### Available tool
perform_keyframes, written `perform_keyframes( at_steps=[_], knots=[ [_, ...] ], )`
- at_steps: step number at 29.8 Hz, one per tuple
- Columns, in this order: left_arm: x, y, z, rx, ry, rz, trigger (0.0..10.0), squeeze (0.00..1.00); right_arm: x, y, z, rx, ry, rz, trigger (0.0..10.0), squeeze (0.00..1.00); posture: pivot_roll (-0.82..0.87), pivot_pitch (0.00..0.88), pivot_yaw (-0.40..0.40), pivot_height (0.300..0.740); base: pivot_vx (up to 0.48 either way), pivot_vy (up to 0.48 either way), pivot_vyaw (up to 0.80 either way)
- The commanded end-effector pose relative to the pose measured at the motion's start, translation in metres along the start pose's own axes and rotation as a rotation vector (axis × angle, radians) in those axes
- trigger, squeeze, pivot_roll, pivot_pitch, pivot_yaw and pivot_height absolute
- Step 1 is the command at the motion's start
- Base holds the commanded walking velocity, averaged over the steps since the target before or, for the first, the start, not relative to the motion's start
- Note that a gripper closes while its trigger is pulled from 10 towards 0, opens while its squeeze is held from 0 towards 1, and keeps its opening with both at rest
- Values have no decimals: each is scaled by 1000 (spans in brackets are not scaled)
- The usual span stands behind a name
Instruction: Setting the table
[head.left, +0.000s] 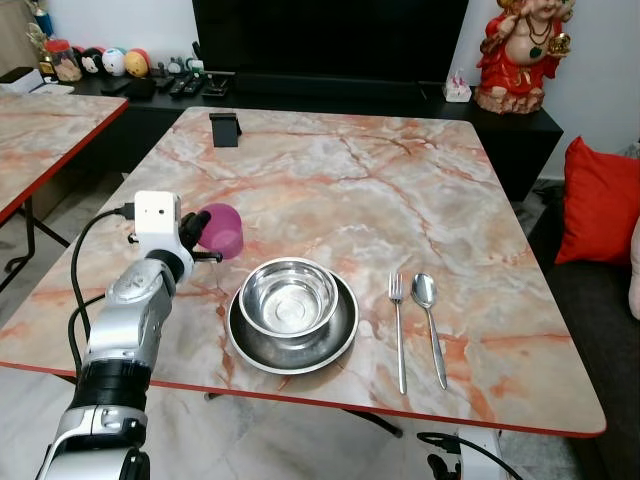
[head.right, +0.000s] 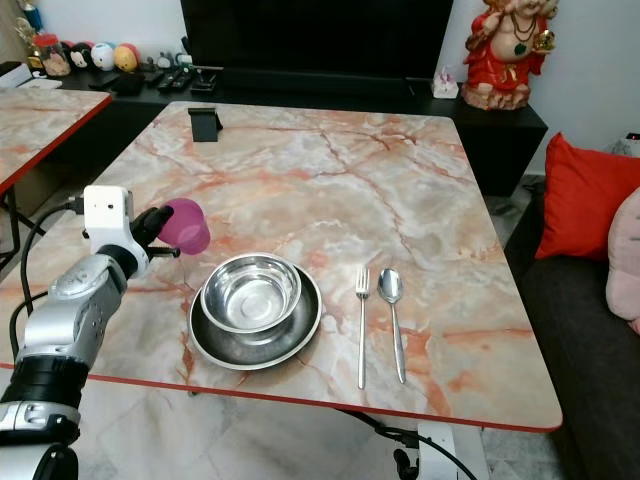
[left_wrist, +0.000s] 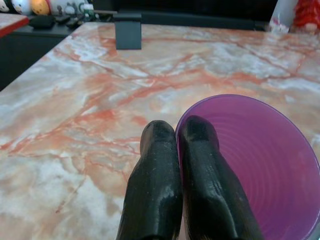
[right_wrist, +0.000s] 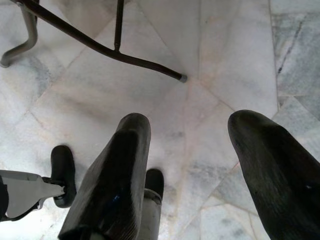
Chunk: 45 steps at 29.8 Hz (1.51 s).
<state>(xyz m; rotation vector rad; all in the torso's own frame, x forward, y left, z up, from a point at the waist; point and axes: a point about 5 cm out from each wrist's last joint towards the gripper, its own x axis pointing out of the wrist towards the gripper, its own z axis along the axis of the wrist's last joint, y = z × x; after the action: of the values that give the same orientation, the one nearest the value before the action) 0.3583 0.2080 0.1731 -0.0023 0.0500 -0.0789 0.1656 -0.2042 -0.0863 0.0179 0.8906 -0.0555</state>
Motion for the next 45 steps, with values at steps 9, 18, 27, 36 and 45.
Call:
perform_keyframes(
  at_steps=[9, 18, 27, 36, 45],
  knots=[
    [-3, 7, -16, -21, 159, 33, 10000, 0, 0, -1, -1, -12, 4, 3, 10000, 0, 21, 0, -21, 740, 0, 0, 0],
    [-2, 7, -17, -71, 179, 59, 10000, 0, 0, -1, 0, -4, 1, 1, 10000, 0, 20, 0, -23, 740, 0, 0, 0],
    [-1, 7, -16, -84, 192, 58, 10000, 0, 0, -1, -1, -1, 1, 1, 10000, 0, 19, 0, -21, 740, 0, 0, 0],
    [-2, 3, -20, -105, 199, 40, 10000, 0, -1, -1, -1, -3, 1, 1, 10000, 0, 18, 0, -22, 740, 0, 0, 0],
    [-1, 2, -19, -84, 192, 47, 10000, 0, -1, -1, -1, -4, 2, 1, 10000, 0, 17, 0, -22, 740, 0, 0, 0]
  ],
)
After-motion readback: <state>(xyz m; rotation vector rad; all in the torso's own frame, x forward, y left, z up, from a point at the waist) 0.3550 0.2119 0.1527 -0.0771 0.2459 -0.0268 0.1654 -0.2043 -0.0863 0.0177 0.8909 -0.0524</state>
